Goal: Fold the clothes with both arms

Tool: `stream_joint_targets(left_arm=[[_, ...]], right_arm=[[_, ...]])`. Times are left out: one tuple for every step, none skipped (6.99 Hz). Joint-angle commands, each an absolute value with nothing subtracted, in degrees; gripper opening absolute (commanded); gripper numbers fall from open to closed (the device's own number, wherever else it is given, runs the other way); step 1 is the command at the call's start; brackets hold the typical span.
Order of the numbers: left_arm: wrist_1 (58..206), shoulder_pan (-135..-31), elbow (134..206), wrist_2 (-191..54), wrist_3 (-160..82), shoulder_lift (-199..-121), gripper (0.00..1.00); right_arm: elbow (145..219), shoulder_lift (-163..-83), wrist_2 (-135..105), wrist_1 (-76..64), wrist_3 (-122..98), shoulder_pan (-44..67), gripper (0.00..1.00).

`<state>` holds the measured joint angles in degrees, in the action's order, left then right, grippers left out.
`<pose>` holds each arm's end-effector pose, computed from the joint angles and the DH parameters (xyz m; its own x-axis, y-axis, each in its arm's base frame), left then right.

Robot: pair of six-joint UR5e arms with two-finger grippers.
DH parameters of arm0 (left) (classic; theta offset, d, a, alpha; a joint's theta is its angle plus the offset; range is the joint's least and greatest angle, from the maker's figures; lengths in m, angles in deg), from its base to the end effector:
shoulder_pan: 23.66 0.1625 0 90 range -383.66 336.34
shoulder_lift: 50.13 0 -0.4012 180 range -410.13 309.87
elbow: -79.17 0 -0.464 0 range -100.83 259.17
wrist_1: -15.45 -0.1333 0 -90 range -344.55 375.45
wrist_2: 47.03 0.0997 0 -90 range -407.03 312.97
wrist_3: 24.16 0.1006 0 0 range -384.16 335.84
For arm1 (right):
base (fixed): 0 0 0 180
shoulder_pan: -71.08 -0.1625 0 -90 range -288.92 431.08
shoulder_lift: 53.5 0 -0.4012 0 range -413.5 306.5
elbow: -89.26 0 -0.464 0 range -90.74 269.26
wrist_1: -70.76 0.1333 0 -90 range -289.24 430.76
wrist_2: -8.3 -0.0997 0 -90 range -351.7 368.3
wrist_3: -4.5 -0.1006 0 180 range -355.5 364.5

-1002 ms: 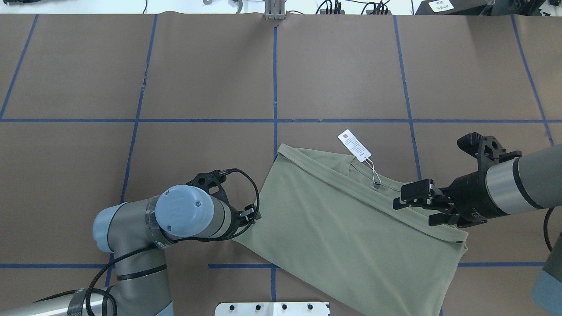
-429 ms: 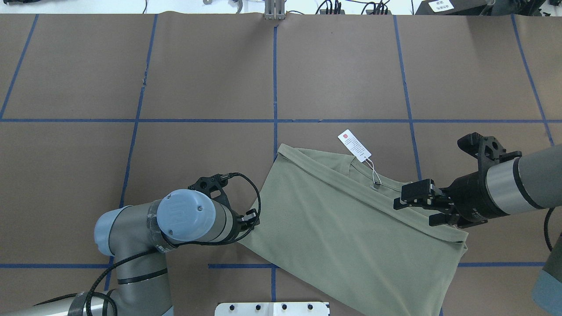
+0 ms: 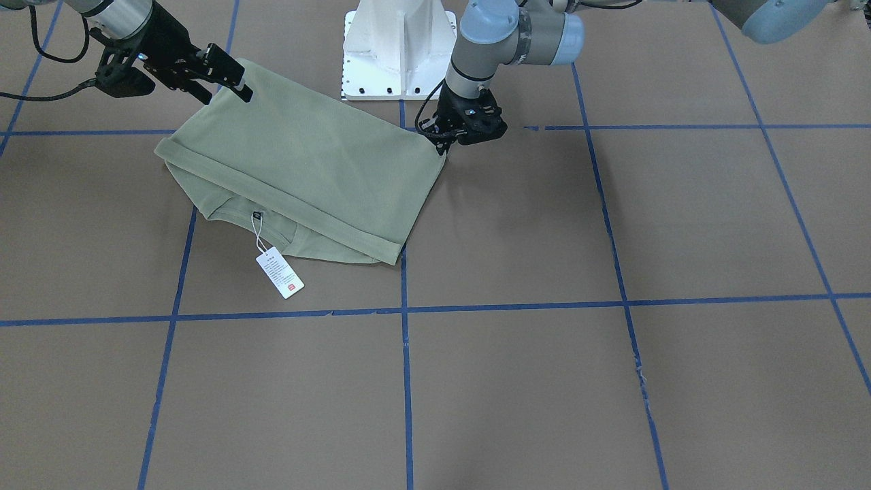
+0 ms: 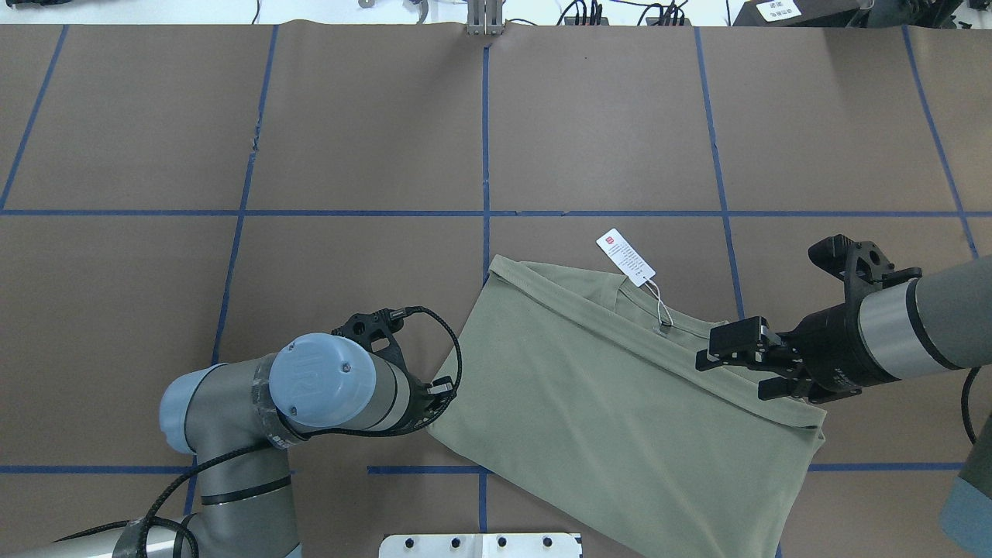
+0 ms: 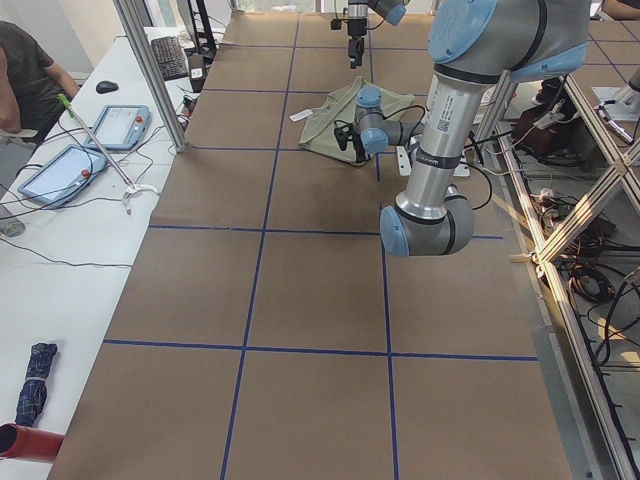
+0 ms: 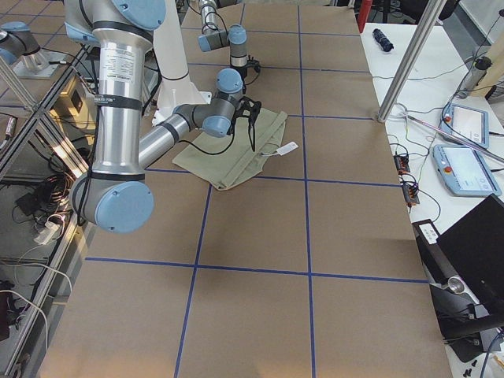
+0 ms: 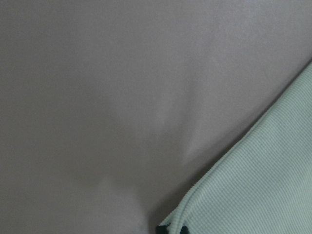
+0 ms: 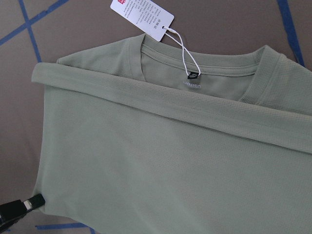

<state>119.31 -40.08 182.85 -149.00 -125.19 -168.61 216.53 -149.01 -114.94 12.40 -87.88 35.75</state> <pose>0.6134 -0.2980 0.1760 0.5049 -0.3439 -0.7917 0.2121 0.9385 -0.2724 -0.3430 -0.3390 0.2661 0.3615 0.2988 0.8832 -0.0989 0.9542 -0.2824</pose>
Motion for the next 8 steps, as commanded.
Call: stream_joint_targets(left_arm=[[119.2,-40.7,183.1,-149.8,-125.1,-168.7,0.0],[119.2,-43.1,182.8,-149.5,-125.0,-168.7,0.0],[119.3,-45.2,181.9,-148.9,-124.8,-168.8,0.0],[119.3,-46.9,180.1,-147.1,-123.2,-169.2,0.0],[119.7,-49.3,177.7,-146.5,-121.9,-169.9,0.0],[119.8,-51.9,173.7,-146.4,-118.8,-172.2,0.0],[119.9,-55.4,170.3,-146.4,-116.5,-174.4,0.0],[120.2,-59.2,167.1,-146.4,-111.8,-176.3,0.0]], right_arm=[[216.5,-149.1,-115.0,12.4,-87.9,35.7,1.0],[216.6,-149.1,-114.9,12.4,-87.9,35.6,1.0],[216.5,-149.1,-115.0,12.4,-87.9,35.5,1.0],[216.6,-149.1,-115.0,12.4,-87.9,35.4,1.0],[216.6,-149.2,-114.9,12.4,-87.9,35.2,1.0],[216.6,-149.4,-115.0,12.4,-87.9,35.0,1.0],[216.7,-149.3,-115.0,12.4,-87.9,35.0,1.0],[216.7,-149.2,-114.9,12.4,-87.8,34.9,1.0]])
